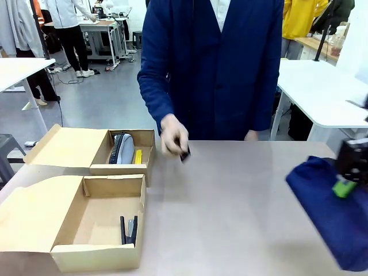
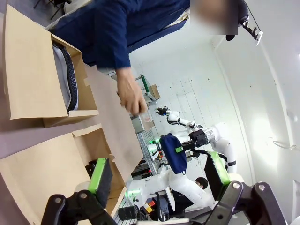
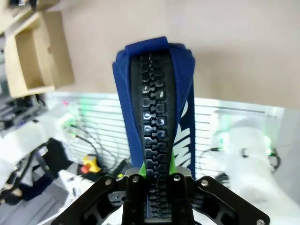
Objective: Place items inside the box.
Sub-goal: Pick up a Pencil pouch or Stapler and place it inside the Mailer Box closest to the robot.
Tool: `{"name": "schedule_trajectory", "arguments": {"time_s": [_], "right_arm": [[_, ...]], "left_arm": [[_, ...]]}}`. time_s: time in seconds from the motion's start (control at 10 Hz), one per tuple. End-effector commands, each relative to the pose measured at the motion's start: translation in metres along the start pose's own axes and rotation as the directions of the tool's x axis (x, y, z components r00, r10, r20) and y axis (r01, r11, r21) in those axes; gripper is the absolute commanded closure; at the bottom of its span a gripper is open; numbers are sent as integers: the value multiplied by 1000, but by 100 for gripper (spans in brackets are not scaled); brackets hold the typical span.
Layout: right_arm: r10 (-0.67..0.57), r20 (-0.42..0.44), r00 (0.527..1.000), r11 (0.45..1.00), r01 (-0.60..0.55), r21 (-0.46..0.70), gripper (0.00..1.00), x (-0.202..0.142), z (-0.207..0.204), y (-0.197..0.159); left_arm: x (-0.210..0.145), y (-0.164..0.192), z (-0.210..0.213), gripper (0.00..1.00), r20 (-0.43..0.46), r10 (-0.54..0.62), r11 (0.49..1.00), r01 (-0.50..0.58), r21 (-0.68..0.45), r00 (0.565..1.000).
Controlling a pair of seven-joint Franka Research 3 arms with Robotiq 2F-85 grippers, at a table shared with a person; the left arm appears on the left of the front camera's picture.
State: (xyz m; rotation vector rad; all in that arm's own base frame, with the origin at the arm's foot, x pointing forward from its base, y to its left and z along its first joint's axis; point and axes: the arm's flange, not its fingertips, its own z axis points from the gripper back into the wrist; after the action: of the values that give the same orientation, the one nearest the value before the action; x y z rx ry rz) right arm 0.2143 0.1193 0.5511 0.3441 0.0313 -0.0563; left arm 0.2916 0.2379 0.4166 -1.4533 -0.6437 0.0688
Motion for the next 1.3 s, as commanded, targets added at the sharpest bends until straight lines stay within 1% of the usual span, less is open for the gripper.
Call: {"name": "schedule_trajectory", "arguments": {"time_s": [0.0, 0.1, 0.2, 0.3, 0.4, 0.5, 0.6, 0.7, 0.9, 1.0, 1.1, 1.2], "right_arm": [[-8, -4, 1000, 997, 8, 73, 90, 15, -13, 81], [-65, -29, 997, 988, 69, 135, 90, 22, -24, 130], [-29, -10, 1000, 993, 30, 115, 90, 28, -46, 188], [21, -8, 1000, 996, -21, 86, 90, 32, -66, 237], [20, 31, 999, 999, -22, 39, 90, 36, -88, 277], [55, 89, 995, 998, -54, -12, 90, 36, -109, 308], [171, 14, 985, 985, -171, -2, 90, 30, -124, 321], [77, 18, 997, 992, -79, 96, 90, 8, -98, 285], [77, 18, 997, 992, -79, 96, 90, 8, -98, 285], [132, 8, 991, 988, -132, 73, 90, 18, -117, 306], [53, 182, 982, 998, -59, 25, 90, 23, -127, 328], [68, 233, 970, 998, -68, -7, 90, 37, -147, 355]], "left_arm": [[-2, -2, 0, 0, -3, -21, 1000, 21, -13, 1000], [-2, -2, 0, 0, -3, -21, 1000, 21, -13, 1000], [-2, -2, 0, 0, -3, -21, 1000, 21, -13, 1000], [-2, -2, 0, 0, -3, -21, 1000, 21, -13, 1000], [-2, -2, 0, 0, -3, -21, 1000, 21, -13, 1000], [-2, -2, 0, 0, -3, -21, 1000, 21, -13, 1000], [-2, -2, 0, 0, -3, -21, 1000, 21, -13, 1000], [-2, -2, 0, 0, -3, -21, 1000, 21, -13, 1000], [-2, -2, 0, 0, -3, -21, 1000, 21, -13, 1000], [-2, -2, 0, 0, -3, -21, 1000, 21, -13, 1000], [-2, -2, 0, 0, -3, -21, 1000, 21, -13, 1000], [-2, -2, 0, 0, -3, -21, 1000, 21, -13, 1000]]}}
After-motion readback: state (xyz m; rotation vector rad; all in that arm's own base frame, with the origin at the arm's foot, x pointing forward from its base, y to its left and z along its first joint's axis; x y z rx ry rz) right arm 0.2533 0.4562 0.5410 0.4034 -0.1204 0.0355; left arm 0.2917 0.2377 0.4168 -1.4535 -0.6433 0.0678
